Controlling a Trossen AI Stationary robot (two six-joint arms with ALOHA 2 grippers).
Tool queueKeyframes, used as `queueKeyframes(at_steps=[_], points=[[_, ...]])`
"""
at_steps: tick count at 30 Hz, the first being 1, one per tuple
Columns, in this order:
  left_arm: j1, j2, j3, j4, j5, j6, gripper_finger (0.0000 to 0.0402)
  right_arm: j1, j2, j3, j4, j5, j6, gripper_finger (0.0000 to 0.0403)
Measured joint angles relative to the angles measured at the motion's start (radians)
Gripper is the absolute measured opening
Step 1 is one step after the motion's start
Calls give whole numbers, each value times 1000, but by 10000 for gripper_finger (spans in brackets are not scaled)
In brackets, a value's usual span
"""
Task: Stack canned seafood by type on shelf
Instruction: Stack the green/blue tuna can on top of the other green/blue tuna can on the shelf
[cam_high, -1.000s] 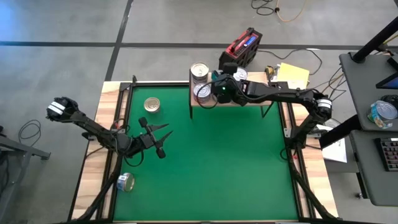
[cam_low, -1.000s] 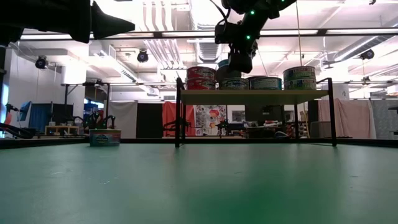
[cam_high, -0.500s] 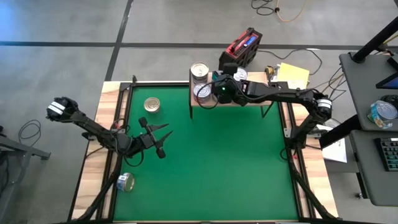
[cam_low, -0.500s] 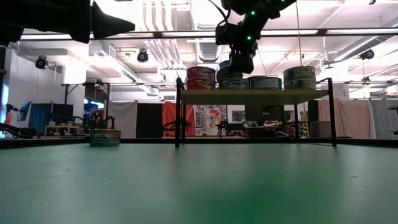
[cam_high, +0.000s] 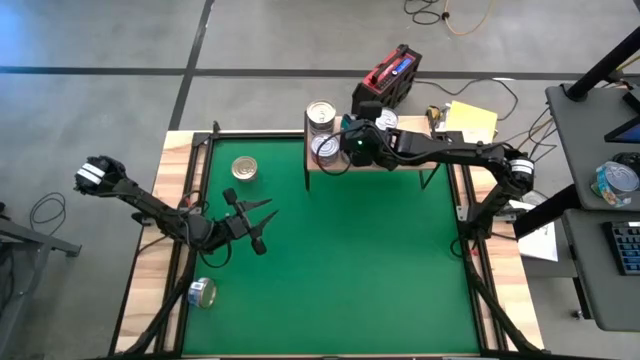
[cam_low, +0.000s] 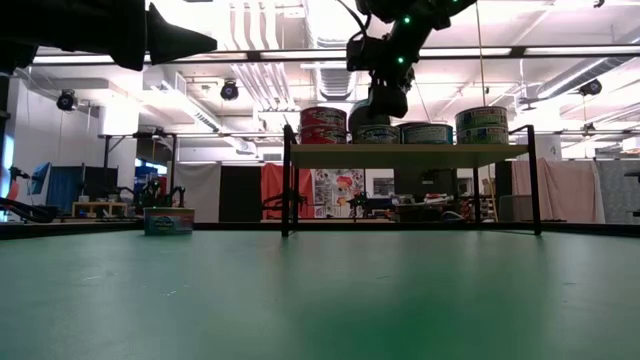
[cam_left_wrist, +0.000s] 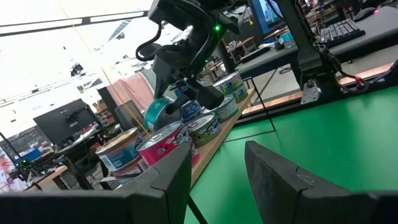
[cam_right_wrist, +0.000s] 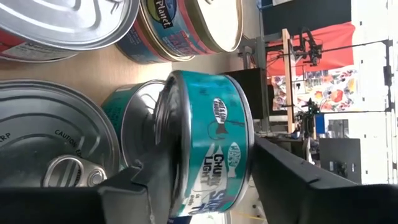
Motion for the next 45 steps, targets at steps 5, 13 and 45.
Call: queueKeyframes(at_steps=[5, 13, 45], points=[[0, 0, 0, 0, 0, -1, 134, 0, -1, 0, -1, 0, 1, 193], [0, 0, 0, 0, 0, -1, 134, 0, -1, 0, -1, -3, 0, 185], [0, 0, 0, 0, 0, -1, 134, 1, 0, 0, -2, -116, 15, 207]])
